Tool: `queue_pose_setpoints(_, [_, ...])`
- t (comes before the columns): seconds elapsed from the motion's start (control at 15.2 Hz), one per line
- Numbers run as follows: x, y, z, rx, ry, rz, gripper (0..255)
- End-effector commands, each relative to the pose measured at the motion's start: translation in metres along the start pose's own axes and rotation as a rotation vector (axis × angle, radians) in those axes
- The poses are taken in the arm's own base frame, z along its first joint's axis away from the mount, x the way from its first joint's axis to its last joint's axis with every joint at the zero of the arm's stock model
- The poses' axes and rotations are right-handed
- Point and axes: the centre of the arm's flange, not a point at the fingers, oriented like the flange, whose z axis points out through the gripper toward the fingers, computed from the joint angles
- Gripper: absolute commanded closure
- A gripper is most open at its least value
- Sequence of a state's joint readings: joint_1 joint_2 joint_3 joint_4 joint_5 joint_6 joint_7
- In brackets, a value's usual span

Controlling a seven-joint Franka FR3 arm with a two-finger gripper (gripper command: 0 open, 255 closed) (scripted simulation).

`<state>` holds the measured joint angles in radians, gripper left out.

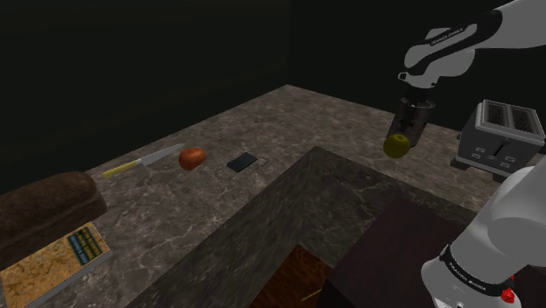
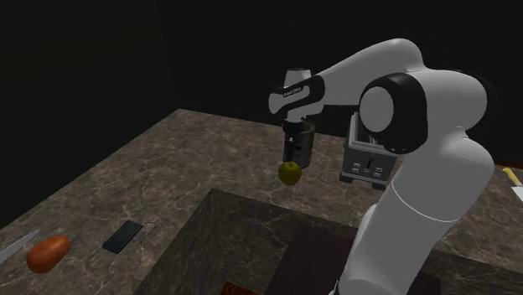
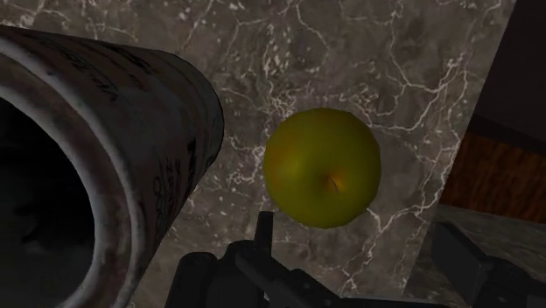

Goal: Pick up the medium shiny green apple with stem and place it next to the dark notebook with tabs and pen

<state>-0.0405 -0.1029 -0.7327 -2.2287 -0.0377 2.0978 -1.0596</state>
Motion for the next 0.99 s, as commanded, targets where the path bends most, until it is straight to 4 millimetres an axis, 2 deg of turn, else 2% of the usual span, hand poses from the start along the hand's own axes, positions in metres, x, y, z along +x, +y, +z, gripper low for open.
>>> queue_pose_setpoints(0.0, [0.0,0.003,0.01,0.0,0.0,-0.002,0])
queue_pose_setpoints(0.33, [0.0,0.003,0.034,0.0,0.0,-0.002,0])
queue_pose_setpoints(0.79, [0.0,0.003,0.034,0.0,0.0,-0.002,0])
queue_pose_setpoints(0.86, [0.0,0.003,0.034,0.0,0.0,-0.002,255])
queue_pose_setpoints(0.92, [0.0,0.003,0.034,0.0,0.0,-0.002,255])
